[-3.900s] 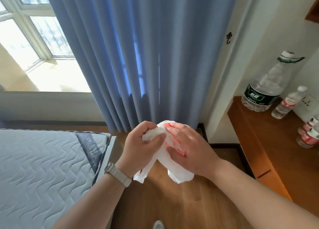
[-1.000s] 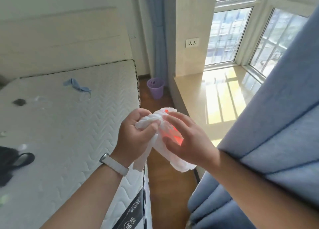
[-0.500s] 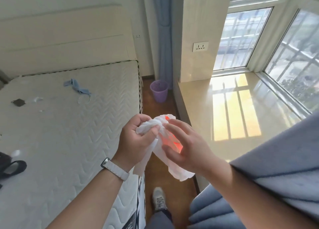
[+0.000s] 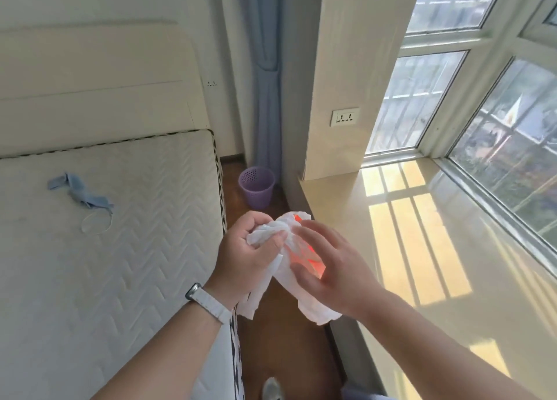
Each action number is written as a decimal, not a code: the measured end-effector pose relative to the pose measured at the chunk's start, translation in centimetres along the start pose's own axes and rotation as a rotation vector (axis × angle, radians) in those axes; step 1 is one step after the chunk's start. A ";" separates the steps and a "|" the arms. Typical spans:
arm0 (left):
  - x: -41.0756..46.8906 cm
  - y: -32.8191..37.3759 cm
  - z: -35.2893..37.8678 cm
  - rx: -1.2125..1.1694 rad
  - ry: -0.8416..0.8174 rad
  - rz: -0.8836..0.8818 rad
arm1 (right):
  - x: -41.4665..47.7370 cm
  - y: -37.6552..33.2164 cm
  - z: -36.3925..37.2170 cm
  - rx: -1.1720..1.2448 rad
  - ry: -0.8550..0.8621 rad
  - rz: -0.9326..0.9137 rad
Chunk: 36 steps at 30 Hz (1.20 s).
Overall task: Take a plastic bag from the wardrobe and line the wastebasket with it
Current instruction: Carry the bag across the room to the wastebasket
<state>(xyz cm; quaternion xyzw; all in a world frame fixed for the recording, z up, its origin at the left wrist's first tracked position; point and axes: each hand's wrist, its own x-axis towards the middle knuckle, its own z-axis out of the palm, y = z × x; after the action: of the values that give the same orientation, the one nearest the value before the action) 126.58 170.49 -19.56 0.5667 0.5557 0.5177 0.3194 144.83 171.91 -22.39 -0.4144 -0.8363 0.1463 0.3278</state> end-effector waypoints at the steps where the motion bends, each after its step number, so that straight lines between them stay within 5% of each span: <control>1: 1.5 -0.5 -0.5 0.007 -0.002 0.008 | 1.4 0.3 0.4 -0.016 -0.010 0.002; 15: 13.5 -5.3 -5.4 0.024 0.066 -0.050 | 15.4 4.4 6.3 0.033 -0.042 -0.095; 36: 46.5 -10.7 -2.2 0.179 0.194 -0.149 | 45.2 24.6 11.6 0.156 -0.135 -0.180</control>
<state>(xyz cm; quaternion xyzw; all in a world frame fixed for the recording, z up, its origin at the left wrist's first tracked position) 114.16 216.55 -18.21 0.4975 0.6683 0.4933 0.2500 131.74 223.01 -24.42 -0.3000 -0.8764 0.2083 0.3139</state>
